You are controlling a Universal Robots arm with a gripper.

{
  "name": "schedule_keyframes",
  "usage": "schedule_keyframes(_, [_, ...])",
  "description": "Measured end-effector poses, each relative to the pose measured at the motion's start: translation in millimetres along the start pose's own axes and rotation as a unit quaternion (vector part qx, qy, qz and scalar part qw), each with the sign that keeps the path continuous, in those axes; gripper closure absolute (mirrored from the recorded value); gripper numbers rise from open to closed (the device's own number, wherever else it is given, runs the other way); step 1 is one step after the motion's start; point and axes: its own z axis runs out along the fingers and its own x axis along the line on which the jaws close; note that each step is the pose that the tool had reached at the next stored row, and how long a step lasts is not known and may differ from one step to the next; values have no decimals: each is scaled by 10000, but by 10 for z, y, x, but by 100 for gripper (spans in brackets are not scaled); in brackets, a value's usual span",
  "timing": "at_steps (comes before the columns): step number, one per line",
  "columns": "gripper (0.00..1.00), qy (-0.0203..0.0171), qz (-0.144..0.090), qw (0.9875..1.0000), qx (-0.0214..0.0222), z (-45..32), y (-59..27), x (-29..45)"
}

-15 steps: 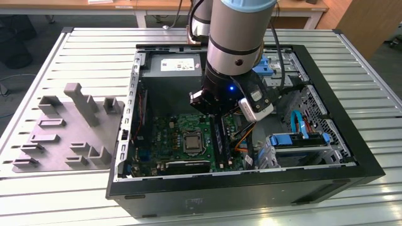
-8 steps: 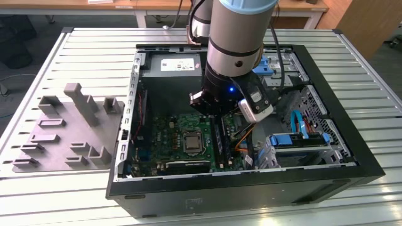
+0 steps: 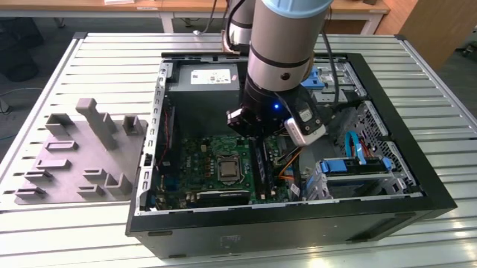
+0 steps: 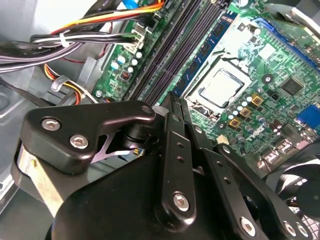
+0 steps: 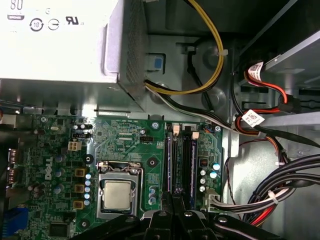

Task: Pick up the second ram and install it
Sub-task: 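Insert the second ram into the second slot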

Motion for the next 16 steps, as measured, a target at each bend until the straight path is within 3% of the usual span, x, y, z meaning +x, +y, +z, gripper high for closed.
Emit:
schedule_keyframes(11, [88, 0, 0, 10000, -1, 95, -13, -7])
schedule_keyframes(16, [88, 0, 0, 10000, 1, 99, -14, -8])
